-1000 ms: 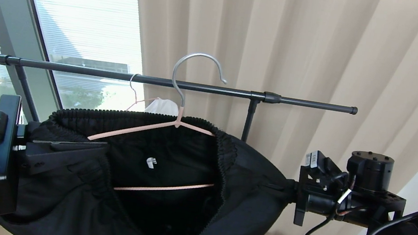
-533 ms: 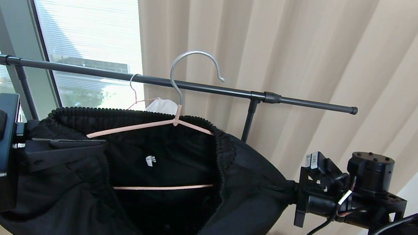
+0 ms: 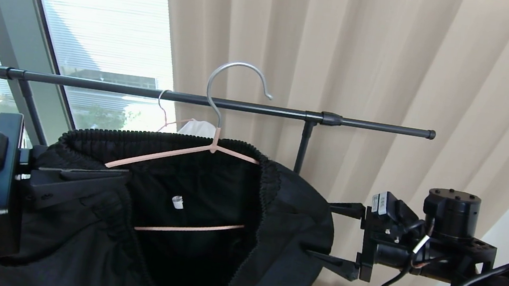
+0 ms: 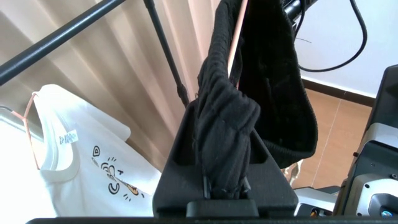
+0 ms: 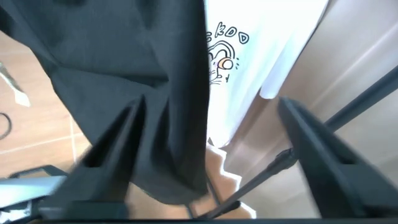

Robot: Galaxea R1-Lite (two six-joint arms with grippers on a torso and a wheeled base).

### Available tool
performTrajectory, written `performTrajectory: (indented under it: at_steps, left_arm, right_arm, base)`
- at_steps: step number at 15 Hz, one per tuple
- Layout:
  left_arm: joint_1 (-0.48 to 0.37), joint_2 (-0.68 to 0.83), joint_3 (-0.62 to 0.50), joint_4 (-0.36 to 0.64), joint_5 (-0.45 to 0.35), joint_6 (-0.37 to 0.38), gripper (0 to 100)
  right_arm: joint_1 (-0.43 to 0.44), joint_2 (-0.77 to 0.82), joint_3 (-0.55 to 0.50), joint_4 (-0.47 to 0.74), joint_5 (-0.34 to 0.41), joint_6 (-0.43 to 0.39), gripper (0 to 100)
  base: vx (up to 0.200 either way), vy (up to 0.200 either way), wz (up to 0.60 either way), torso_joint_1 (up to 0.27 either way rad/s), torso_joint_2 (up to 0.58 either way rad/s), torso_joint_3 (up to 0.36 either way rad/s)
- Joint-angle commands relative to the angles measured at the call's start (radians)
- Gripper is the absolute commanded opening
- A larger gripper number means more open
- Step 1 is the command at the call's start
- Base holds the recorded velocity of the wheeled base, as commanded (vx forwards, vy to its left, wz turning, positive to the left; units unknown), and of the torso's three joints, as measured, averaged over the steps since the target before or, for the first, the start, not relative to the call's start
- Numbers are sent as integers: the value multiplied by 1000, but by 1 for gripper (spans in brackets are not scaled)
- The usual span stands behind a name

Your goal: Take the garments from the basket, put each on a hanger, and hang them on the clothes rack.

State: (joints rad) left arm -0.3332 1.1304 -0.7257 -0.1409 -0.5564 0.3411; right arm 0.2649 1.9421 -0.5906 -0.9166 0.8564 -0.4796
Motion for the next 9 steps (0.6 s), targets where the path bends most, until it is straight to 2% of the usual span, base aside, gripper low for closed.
performTrajectory:
  at_steps: [1,3,9]
  left_arm:
    - [0,5,0,0,0,-4,0]
    - [2,11,0,0,1,-31,0]
    - [95,68,0,-2,1,-51,0]
  right_arm:
    - [0,-3,11,-1,1,-22,100]
    - [0,-15,15,-1,1,-57,100]
    - [19,-98,18,7,-13,-48,100]
  base:
    - [0,0,0,0,0,0]
    - [0,0,0,0,0,0]
    - [0,0,0,0,0,0]
